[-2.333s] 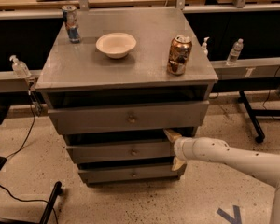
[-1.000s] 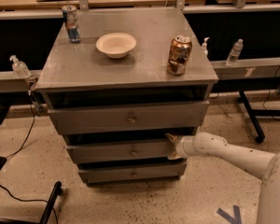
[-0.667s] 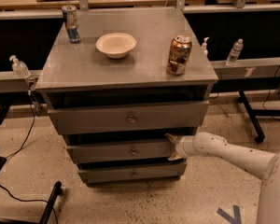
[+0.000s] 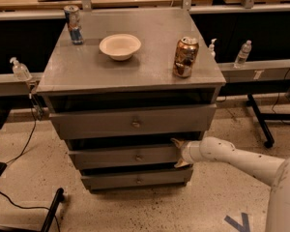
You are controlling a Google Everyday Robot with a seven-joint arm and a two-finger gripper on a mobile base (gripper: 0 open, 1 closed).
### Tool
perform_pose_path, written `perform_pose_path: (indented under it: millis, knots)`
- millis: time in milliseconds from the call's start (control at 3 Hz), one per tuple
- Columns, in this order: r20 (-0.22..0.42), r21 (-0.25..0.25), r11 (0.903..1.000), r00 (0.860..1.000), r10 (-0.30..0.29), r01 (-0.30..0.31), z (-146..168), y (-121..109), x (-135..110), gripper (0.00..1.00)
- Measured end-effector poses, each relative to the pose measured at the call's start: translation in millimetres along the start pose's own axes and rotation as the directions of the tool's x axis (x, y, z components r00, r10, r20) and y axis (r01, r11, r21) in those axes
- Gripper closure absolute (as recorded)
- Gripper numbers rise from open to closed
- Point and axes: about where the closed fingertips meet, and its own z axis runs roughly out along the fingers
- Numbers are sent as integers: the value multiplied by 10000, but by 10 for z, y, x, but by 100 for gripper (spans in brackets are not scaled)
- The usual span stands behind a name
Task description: Open middle drawer
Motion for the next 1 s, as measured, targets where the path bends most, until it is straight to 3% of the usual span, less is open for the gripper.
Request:
perform_pose_path:
  millis: [1000]
  knots:
    - [1, 0, 10000, 10000, 0, 0, -3, -2, -2, 31]
